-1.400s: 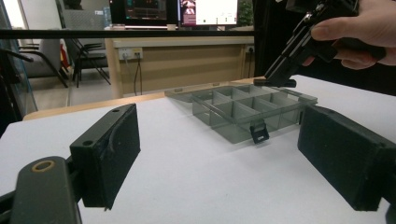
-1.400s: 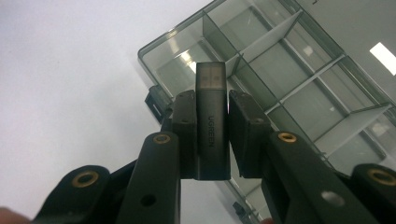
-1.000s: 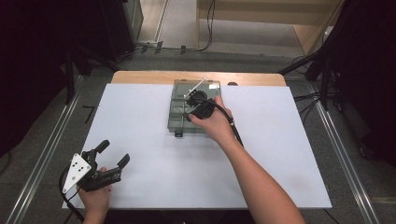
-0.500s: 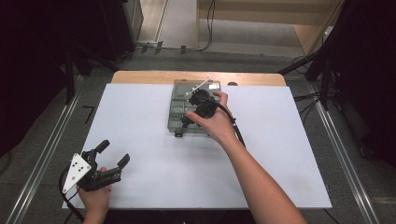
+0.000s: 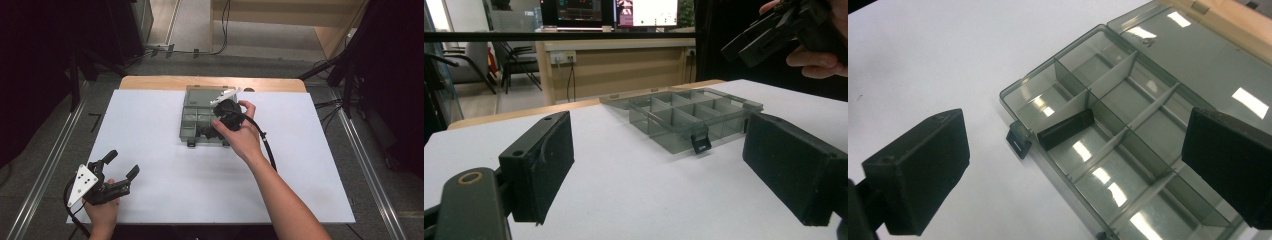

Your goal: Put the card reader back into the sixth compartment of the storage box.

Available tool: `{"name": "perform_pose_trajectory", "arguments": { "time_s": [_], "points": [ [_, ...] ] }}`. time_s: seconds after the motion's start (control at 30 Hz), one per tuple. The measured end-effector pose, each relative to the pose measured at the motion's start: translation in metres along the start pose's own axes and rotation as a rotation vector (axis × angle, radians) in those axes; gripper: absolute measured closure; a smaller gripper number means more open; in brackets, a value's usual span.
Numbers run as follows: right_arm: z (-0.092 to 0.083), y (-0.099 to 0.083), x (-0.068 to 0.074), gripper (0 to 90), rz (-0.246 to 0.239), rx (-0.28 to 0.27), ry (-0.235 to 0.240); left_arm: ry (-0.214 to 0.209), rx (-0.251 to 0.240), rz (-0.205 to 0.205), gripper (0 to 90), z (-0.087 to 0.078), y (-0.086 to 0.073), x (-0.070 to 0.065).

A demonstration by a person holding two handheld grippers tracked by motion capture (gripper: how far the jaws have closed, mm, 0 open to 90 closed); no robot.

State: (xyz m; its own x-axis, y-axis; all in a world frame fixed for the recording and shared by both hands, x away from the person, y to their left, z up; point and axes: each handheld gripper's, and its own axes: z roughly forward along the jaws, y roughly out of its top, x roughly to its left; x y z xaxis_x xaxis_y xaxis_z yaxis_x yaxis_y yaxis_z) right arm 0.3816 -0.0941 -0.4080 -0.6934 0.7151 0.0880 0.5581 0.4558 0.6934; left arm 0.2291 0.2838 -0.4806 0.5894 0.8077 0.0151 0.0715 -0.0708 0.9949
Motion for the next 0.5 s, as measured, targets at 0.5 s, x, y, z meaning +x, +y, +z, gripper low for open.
{"name": "perform_pose_trajectory", "arguments": {
  "time_s": [0.5],
  "points": [
    [-0.031, -0.025, -0.003, 0.0, -0.015, -0.091, -0.024, 0.002, 0.001, 0.001, 13.2, 0.000, 0.000, 0.000]
  ]
}}
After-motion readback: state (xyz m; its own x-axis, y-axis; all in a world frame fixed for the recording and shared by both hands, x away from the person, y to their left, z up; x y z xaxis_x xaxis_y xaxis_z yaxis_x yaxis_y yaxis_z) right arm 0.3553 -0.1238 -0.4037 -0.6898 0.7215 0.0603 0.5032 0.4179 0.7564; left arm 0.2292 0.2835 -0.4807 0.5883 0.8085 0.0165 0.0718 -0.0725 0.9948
